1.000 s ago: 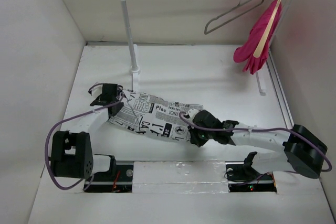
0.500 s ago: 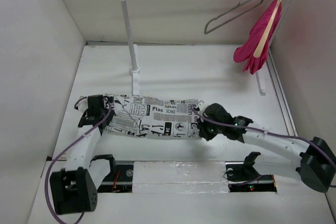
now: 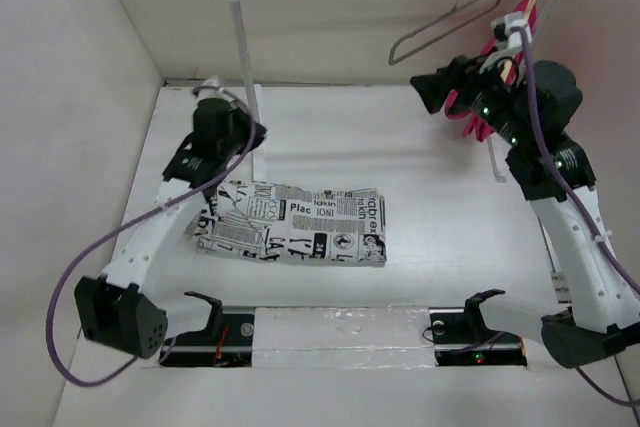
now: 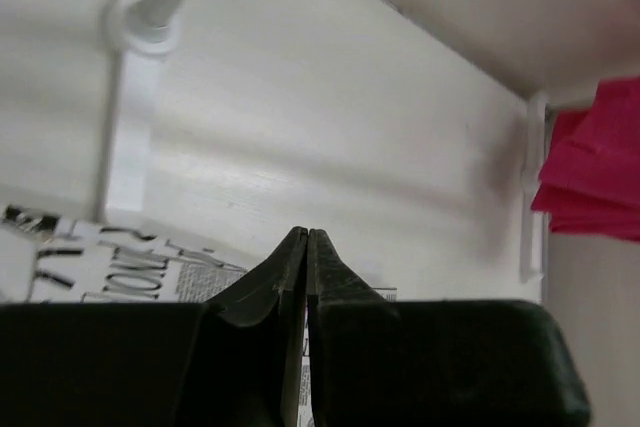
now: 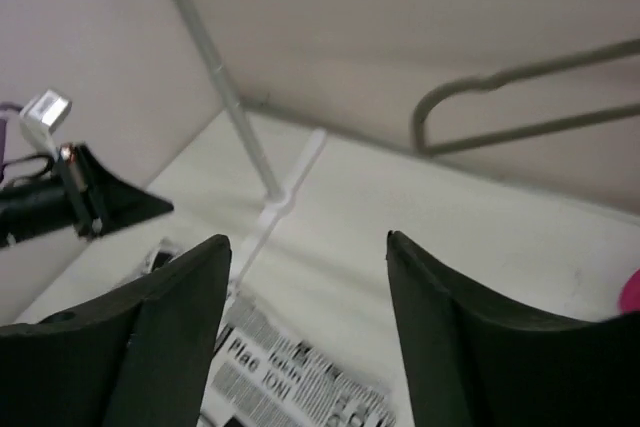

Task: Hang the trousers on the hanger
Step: Pick up the hanger from the clothesline.

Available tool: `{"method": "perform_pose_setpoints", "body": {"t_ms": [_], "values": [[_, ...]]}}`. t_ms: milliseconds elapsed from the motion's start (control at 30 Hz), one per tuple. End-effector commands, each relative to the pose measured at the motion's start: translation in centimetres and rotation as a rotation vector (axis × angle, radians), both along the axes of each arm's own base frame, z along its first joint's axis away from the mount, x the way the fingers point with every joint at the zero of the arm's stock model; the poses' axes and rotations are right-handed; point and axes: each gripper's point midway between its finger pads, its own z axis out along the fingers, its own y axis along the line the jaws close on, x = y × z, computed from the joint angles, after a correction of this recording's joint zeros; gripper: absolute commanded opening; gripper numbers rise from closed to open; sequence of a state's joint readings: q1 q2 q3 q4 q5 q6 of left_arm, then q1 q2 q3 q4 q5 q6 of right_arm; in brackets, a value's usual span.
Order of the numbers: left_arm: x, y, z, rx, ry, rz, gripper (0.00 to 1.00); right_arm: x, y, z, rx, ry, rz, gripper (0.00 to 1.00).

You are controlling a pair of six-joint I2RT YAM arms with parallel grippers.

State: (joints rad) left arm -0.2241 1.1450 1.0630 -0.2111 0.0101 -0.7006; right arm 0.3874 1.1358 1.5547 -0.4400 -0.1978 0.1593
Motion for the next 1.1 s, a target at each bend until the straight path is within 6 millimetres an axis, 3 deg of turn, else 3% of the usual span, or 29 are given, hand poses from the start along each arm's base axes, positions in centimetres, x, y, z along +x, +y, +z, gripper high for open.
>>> {"method": "perform_pose_setpoints", "body": {"t_ms": [0, 33, 67, 100, 133, 167, 200, 233, 267, 367, 400, 433, 533, 700, 833, 1067], "values": [[1.4, -5.6, 3.6, 0.215, -0.122, -0.176, 0.00, 4.9, -1.3, 2.4, 0.218, 0.035, -0.052, 0.73], [0.5, -8.6, 5.2, 0.229, -0.157, -0.244, 0.00, 6.1, -1.8, 2.5, 0.264, 0.046, -0.069, 0.77], [0.1, -9.5, 5.1, 0.250, -0.157, -0.264, 0.03, 6.6, -1.3, 2.9, 0.308, 0.050, -0.032, 0.79], [-0.3, -10.2, 5.3, 0.255, -0.171, -0.280, 0.09, 7.5, -1.2, 4.3, 0.393, 0.035, -0.018, 0.83], [-0.7, -10.8, 5.0, 0.245, -0.179, -0.303, 0.17, 9.0, -0.7, 3.7, 0.415, 0.060, -0.012, 0.84], [-1.6, -11.3, 5.2, 0.213, -0.190, -0.338, 0.31, 9.5, -0.5, 4.4, 0.445, 0.042, -0.006, 0.84], [-2.0, -11.5, 4.8, 0.198, -0.186, -0.356, 0.36, 10.0, -0.5, 5.3, 0.476, 0.044, -0.010, 0.85], [-2.5, -11.5, 3.4, 0.194, -0.161, -0.369, 0.38, 11.3, -0.4, 4.4, 0.485, 0.071, -0.030, 0.86], [-3.3, -11.7, 3.4, 0.169, -0.169, -0.397, 0.40, 11.9, -0.8, 4.6, 0.505, 0.062, -0.054, 0.86], [-5.0, -11.9, 1.1, 0.142, -0.137, -0.446, 0.40, 13.2, -1.1, 5.2, 0.617, 0.036, -0.055, 0.87], [-5.3, -11.8, 0.3, 0.142, -0.123, -0.453, 0.40, 13.5, -0.9, 5.0, 0.661, 0.058, -0.048, 0.87], [-6.1, -11.7, -1.7, 0.144, -0.089, -0.471, 0.39, 14.7, -0.8, 4.1, 0.688, 0.073, -0.059, 0.88], [-6.7, -11.5, -3.4, 0.149, -0.055, -0.483, 0.39, 15.5, -0.5, 3.3, 0.710, 0.101, -0.075, 0.88], [-7.3, -11.5, -4.2, 0.152, -0.042, -0.504, 0.38, 16.8, 1.8, 1.8, 0.752, 0.147, -0.051, 0.88], [-7.5, -11.3, -4.1, 0.161, -0.047, -0.503, 0.38, 17.6, 2.2, 0.4, 0.764, 0.182, -0.104, 0.88], [-7.8, -11.0, -3.8, 0.168, -0.054, -0.505, 0.38, 18.3, 2.7, 0.4, 0.808, 0.153, -0.109, 0.86]]}}
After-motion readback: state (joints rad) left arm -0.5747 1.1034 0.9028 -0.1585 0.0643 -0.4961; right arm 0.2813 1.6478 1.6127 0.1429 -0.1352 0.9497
